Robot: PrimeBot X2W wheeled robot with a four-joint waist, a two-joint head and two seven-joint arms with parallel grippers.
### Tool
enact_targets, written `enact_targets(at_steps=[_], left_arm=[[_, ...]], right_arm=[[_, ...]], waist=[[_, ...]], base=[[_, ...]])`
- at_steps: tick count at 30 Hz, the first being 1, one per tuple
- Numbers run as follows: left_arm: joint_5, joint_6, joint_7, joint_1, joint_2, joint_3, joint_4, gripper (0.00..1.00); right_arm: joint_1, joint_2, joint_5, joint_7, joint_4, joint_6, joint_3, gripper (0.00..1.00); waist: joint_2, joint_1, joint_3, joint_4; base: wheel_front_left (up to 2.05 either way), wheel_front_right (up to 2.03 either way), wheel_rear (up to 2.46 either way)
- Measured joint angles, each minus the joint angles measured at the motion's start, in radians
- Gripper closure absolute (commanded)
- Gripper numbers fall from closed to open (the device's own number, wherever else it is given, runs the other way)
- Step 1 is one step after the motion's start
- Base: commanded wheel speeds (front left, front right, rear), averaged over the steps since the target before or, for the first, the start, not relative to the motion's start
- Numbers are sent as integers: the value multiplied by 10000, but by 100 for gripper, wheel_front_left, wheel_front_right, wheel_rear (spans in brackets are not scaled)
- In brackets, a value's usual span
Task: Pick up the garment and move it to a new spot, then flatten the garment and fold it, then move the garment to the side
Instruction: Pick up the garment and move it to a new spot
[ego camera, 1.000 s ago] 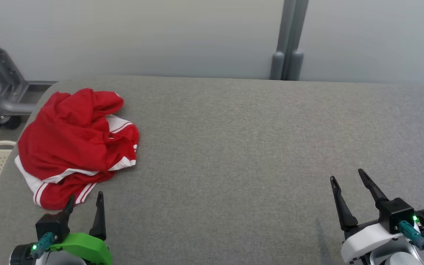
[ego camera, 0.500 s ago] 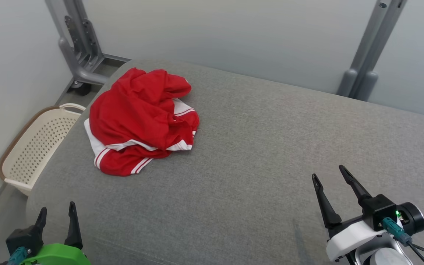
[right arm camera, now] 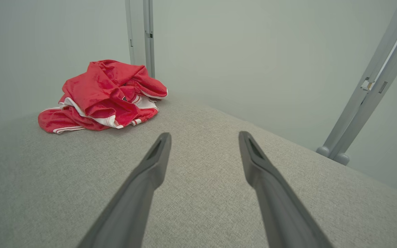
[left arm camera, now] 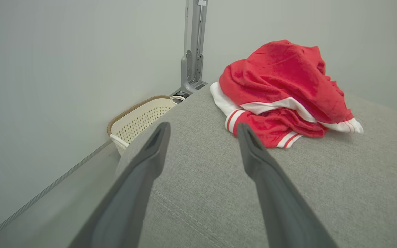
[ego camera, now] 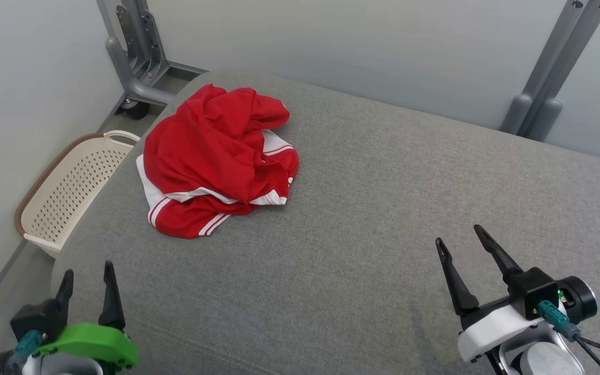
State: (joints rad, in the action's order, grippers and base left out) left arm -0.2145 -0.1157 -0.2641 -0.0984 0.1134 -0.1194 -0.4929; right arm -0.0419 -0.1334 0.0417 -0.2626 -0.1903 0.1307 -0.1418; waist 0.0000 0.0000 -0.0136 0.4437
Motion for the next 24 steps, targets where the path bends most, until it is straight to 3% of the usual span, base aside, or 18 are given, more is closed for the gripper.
enact_targets(at_steps=[5, 12, 19, 24], left_arm=[[-560, -65, 15, -1180, -265, 222, -192, 0], [-2109, -52, 1264, -3702, -575, 571, -1452, 0], [-3315, 405, 2514, -5564, -627, 1141, -3112, 0], [-3499, 756, 2598, -6230, -637, 1204, -4031, 0]], right_arm=[[-361, -270, -17, 0, 165, 0, 33, 0], [-1127, -656, -90, 0, 437, 0, -188, 0], [-1555, -779, -86, 0, 566, 2, -328, 0], [-1616, -773, -75, 0, 616, 0, -297, 0]], waist=[[0, 0, 549, -122], [0, 0, 1649, -396], [0, 1, 2617, -912], [0, 1, 2969, -1432]], base=[[0, 0, 0], [0, 0, 0], [0, 0, 0], [0, 0, 0]])
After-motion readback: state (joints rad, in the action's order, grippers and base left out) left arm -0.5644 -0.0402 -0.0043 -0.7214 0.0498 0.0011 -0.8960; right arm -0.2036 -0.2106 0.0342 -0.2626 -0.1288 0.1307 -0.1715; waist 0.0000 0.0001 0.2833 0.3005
